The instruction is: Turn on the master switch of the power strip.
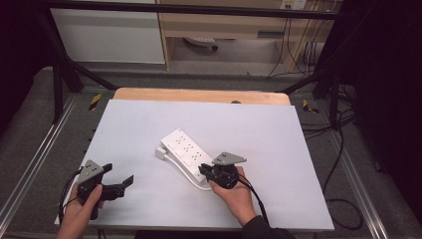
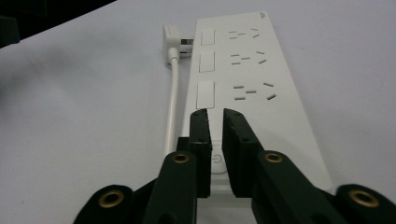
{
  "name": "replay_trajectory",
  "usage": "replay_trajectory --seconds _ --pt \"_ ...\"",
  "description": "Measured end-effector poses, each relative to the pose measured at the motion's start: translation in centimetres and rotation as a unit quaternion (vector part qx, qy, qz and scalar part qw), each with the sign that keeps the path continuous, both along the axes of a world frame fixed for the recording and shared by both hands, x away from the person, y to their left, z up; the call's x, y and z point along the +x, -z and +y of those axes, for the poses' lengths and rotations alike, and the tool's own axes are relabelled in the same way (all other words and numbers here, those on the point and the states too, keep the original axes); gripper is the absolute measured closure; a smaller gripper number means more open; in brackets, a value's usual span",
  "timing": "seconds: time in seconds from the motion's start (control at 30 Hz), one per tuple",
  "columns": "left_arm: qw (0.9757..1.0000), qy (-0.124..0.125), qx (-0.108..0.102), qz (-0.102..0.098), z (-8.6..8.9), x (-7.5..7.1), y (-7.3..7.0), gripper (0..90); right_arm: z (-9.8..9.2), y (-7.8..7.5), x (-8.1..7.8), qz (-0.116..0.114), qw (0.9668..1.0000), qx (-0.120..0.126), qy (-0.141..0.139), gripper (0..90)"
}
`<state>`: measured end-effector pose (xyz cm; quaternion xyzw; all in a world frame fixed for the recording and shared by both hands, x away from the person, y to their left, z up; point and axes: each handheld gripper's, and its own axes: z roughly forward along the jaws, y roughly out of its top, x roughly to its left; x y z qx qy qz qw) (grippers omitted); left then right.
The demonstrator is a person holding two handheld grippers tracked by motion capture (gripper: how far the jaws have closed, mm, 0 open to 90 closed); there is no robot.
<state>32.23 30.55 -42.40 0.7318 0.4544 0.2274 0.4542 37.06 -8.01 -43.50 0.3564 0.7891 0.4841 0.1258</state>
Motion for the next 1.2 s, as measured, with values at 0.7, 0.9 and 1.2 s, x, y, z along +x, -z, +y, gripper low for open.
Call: replay_trajectory --seconds 0.7,0.9,1.2 --pt "1.0 0.0 0.0 0.0 0.0 0.0 0.0 7.0 -2.6 -2.5 0.3 0.004 0.9998 0.005 0.019 4.5" --pt "1.0 0.0 0.0 0.0 0.0 0.0 0.0 7.0 -4.0 -2.9 0.1 -0.011 0.999 0.012 0.042 4.6" --pt "1.0 0.0 0.0 0.0 0.0 0.0 0.0 7.0 -6.6 -3.3 -0.4 -0.028 0.9979 0.018 0.055 4.5"
